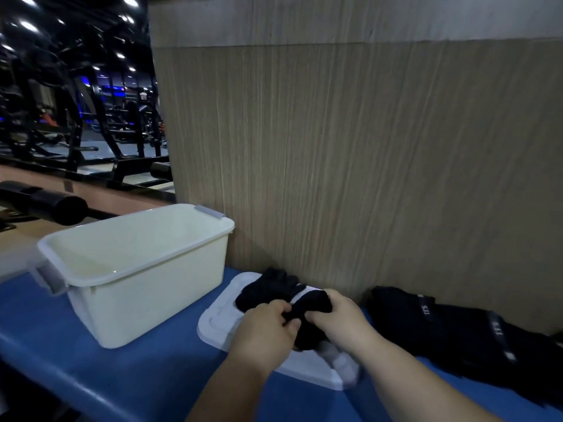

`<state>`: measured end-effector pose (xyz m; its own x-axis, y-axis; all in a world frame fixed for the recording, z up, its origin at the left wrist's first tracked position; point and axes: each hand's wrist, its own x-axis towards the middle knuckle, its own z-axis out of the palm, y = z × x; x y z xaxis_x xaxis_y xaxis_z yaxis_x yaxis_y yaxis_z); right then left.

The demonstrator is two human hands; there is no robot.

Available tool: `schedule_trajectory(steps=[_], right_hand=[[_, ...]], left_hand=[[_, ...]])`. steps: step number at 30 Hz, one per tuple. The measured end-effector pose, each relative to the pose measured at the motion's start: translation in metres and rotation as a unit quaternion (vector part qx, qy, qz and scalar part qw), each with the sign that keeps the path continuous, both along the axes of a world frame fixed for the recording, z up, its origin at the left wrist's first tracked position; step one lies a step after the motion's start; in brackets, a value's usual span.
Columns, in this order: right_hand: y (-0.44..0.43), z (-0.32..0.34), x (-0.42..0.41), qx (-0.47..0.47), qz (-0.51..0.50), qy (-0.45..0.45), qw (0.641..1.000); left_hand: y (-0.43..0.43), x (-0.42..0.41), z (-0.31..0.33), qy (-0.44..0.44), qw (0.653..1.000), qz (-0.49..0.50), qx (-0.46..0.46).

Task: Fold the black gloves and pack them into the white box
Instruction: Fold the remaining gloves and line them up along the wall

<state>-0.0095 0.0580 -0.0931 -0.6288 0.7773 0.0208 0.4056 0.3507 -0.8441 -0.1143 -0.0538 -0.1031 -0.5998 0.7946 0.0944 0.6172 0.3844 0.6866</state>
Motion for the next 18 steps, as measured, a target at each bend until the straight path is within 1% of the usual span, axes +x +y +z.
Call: schedule_trajectory(steps=[3, 5, 8, 11, 15, 18], right_hand=[[-0.004, 0.004, 0.027, -0.018, -0.02, 0.016, 1.0], [-0.008, 0.005, 0.047, -0.036, -0.017, 0.035, 0.999], [-0.013, 0.006, 0.079, -0.072, -0.015, 0.076, 0.994], [-0.018, 0.006, 0.117, -0.116, -0.004, 0.121, 0.986], [-0.026, 0.007, 0.175, -0.15, 0.053, 0.159, 0.974], [-0.031, 0.002, 0.217, -0.154, 0.071, 0.169, 0.971]], left_hand=[[-0.005, 0.02, 0.0, -0.019, 0.999, -0.035, -0.016], [-0.007, 0.034, -0.002, -0.027, 0.998, -0.052, -0.016], [-0.01, 0.054, 0.002, -0.105, 0.993, -0.056, -0.004], [-0.013, 0.081, 0.013, -0.162, 0.986, -0.027, -0.011], [-0.016, 0.121, 0.013, -0.279, 0.959, -0.054, -0.012], [-0.014, 0.151, 0.009, -0.38, 0.919, -0.091, -0.046]])
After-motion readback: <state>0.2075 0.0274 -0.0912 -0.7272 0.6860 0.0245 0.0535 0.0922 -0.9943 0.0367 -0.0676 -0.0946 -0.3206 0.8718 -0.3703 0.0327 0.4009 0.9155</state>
